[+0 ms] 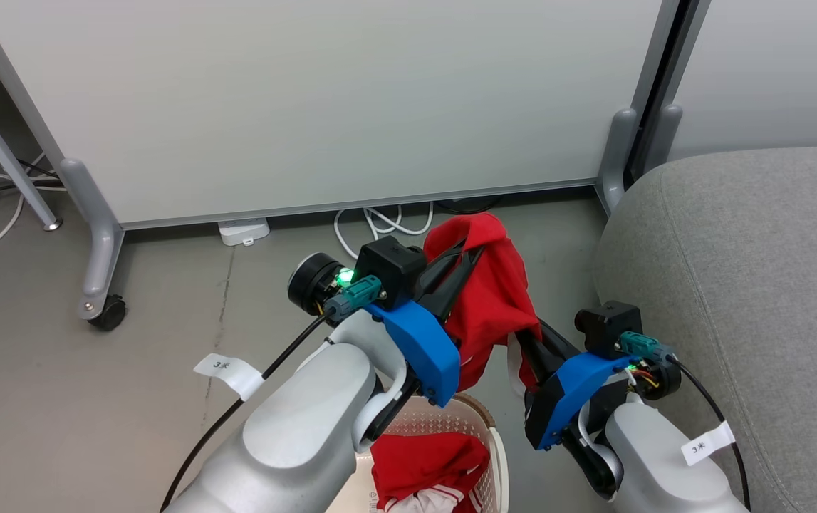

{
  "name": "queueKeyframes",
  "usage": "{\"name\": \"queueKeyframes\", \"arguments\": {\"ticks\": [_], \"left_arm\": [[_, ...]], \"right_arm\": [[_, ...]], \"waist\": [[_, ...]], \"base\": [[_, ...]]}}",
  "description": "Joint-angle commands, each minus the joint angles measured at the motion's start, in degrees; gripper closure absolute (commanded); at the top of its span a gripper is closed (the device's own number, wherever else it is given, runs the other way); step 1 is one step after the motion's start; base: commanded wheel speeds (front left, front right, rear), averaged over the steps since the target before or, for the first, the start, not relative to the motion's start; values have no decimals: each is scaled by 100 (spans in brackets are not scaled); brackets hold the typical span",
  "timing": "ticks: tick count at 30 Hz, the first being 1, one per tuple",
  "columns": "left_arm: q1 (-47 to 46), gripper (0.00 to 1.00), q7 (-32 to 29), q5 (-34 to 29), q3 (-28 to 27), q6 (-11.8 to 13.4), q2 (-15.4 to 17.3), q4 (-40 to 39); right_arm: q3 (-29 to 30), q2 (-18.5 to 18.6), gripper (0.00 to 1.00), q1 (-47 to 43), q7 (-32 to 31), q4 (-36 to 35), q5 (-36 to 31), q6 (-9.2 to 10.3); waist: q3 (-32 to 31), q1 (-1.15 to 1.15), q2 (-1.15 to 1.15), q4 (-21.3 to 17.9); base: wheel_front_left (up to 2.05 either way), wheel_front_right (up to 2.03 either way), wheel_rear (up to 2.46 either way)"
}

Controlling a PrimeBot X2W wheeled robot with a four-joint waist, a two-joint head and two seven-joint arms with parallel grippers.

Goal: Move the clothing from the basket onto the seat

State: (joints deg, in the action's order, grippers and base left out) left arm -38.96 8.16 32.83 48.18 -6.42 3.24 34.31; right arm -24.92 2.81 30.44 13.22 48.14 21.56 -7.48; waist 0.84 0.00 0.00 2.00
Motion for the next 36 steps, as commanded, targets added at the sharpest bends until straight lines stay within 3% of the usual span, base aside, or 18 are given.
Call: {"name": "queueKeyframes", "arguments": {"ticks": [1, 10, 12, 13, 24, 36], "left_arm": [[-25, 100, 18, 29, -1, 39, 32, -1], [-59, 92, 42, 41, 48, 55, 40, 39], [-59, 45, 19, 70, 59, 44, 46, 45], [-57, 0, 25, 83, 61, 40, 48, 42], [152, 0, 103, 271, 3, 19, 158, 17], [1218, 0, 697, 269, -632, 482, 753, -439]], "right_arm": [[-14, 14, 100, 93, 57, 35, 46, -3], [-119, 14, 100, 175, 154, 101, 127, -3], [-140, 14, 100, 203, 170, 128, 136, -3], [-141, 14, 100, 205, 175, 134, 143, -3], [28, 14, 100, 243, 203, 140, 208, -3], [534, 14, 100, -79, 205, -786, 165, -3]], "waist": [[2, 0, 0, -5], [16, 0, 0, -13], [21, 0, 0, -12], [21, 0, 0, -11], [5, 0, 0, -22], [89, 0, 0, -262]], "base": [[0, 0, 0], [0, 0, 0], [0, 0, 0], [0, 0, 0], [0, 0, 0], [0, 0, 0]]}}
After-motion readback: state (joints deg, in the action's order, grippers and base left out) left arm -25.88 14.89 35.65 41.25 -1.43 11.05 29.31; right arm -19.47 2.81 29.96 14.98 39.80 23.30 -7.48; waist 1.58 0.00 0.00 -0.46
